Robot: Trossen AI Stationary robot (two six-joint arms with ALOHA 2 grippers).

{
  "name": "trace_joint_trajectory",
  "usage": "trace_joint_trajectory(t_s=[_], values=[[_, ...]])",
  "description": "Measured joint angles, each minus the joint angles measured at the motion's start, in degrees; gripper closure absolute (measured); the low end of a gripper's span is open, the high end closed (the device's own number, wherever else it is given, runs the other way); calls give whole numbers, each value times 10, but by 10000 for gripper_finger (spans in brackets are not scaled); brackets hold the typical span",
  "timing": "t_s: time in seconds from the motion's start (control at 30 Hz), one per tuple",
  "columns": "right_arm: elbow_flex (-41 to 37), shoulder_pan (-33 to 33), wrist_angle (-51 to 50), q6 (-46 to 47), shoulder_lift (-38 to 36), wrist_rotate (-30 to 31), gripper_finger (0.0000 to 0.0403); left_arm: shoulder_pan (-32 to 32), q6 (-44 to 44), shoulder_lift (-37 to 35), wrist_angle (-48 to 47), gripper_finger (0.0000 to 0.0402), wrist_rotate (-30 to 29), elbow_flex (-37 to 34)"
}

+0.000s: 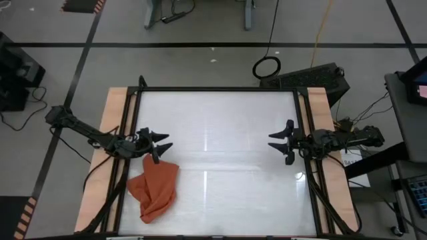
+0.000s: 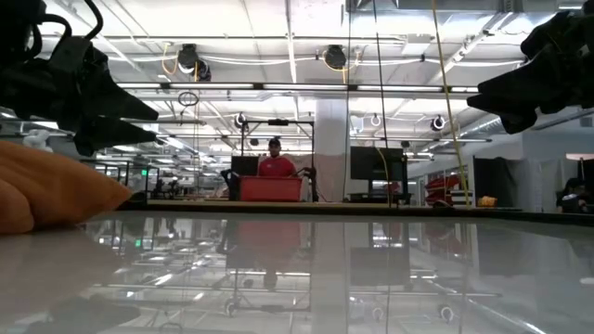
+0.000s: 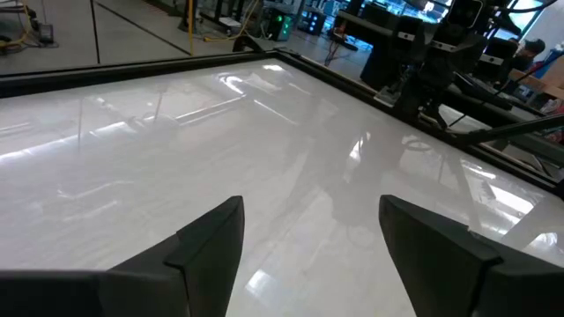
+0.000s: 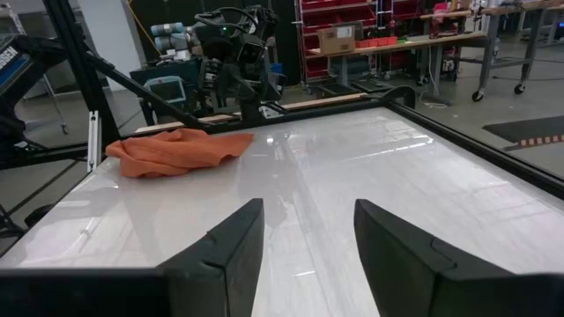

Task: Roll towel

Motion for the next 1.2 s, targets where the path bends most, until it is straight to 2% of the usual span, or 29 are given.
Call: trace_joint_trajectory(t_s=[0.77,1.2], values=[[0,0,1,-1,0,0,234,0,0,0,0,134,0,0],[0,0,79,29,0,-3,234,0,0,0,0,134,0,0]])
